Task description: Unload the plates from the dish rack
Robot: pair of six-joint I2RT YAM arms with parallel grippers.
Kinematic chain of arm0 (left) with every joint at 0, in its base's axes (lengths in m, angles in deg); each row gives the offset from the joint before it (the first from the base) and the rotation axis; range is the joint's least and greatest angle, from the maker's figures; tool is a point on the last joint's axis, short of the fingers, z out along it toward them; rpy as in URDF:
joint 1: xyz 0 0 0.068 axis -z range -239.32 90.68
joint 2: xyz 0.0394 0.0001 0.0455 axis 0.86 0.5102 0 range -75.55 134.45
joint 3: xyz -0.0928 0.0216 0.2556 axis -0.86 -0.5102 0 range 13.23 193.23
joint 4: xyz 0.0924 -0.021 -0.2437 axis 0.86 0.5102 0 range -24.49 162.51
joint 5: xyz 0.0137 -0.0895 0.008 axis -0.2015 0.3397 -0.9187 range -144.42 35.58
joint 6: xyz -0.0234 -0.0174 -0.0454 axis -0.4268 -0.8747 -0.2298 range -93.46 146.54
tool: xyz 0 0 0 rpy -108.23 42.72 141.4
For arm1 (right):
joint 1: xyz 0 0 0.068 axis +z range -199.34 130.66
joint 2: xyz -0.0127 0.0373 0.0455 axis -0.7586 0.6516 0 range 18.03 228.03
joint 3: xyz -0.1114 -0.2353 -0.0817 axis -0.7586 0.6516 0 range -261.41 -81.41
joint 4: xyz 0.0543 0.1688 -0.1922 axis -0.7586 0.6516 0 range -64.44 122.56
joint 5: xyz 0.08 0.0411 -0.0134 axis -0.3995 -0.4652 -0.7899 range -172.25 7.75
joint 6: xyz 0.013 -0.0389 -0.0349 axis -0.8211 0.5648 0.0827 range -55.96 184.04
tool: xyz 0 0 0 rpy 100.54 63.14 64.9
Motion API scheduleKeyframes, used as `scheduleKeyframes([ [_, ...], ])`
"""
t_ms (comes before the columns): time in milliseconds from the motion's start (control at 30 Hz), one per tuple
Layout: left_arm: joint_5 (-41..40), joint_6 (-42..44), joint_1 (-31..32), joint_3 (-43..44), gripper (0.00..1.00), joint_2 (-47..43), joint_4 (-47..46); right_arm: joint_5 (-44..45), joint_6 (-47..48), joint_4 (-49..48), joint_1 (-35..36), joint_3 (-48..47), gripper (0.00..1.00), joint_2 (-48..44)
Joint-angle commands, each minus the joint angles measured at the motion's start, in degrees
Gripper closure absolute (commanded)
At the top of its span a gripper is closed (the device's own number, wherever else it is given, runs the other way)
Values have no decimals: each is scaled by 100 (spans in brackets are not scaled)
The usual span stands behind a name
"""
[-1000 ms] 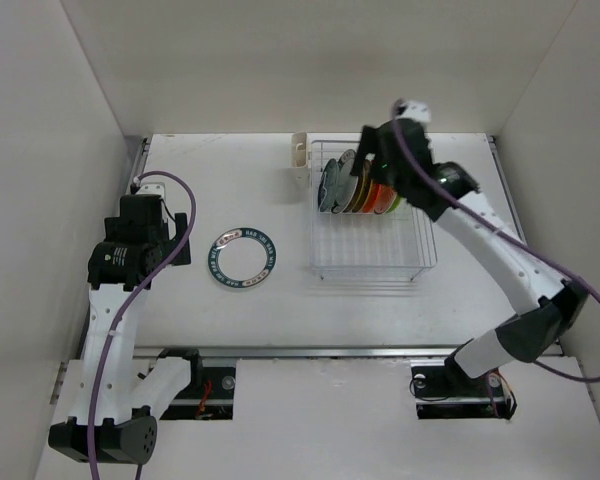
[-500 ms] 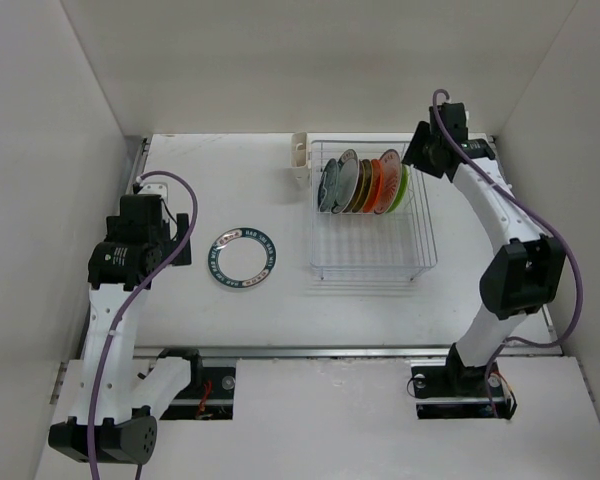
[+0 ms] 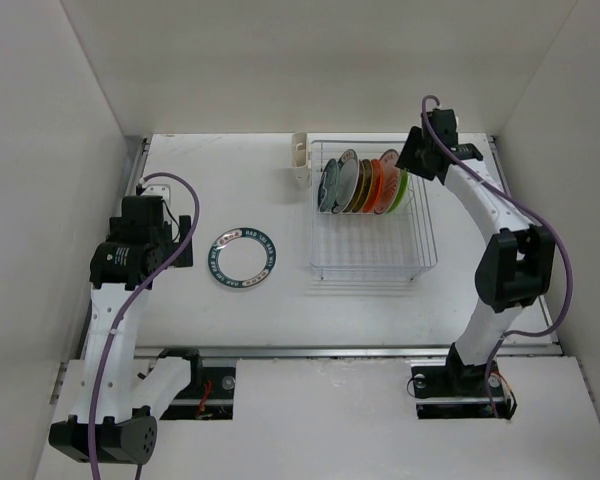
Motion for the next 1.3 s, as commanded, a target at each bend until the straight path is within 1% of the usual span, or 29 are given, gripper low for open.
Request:
scheduleKeyframes([
  [0,44,57,-19,-25,0,-85,2,63,26,-403,-31,162,41,-238],
  [33,44,57,-19,-25,0,-85,2,167,26,-404,-31,162,34,-343],
  [200,44,110,-19,-78,0,-85,2,239,26,-465,-84,162,33,-642],
  [400,-9,163,-19,-78,0,-85,2,291,26,-518,-198,162,24,-713],
  [433,-9,163,-19,-78,0,-85,2,213,26,-518,-259,162,20,-644],
  [500,-9,163,-19,-78,0,-85,55,-68,26,-518,-400,232,17,-556],
  [600,-9,163,-19,-78,0,-85,55,-463,-219,-763,-575,547,17,-555],
  [633,-9,163,-19,-78,0,-85,55,-534,-281,-947,-576,636,20,-555],
  [667,-9,163,-19,-78,0,-85,55,-587,-333,-1036,-628,706,35,-555],
  [700,-9,163,-19,-78,0,-85,55,-666,-404,-1037,-629,707,45,-555],
  [733,-9,163,-19,-78,0,-33,55,-667,-404,-1098,-629,707,52,-485],
  [767,-9,163,-19,-78,0,-32,55,-762,-404,-1098,-629,707,56,-337],
  [800,-9,163,-19,-78,0,-32,55,-850,-335,-1098,-629,707,56,-274],
  [867,-62,163,-19,-78,0,29,55,-1123,-256,-1150,-629,707,49,-169],
  [933,-62,163,-19,-78,0,29,55,-1124,-255,-1151,-629,707,46,-115],
  [1100,-62,163,-19,-78,0,29,55,-1063,-141,-1151,-629,839,45,-115],
  [1267,-62,163,-19,-78,0,82,55,-992,-10,-1098,-629,839,46,121],
])
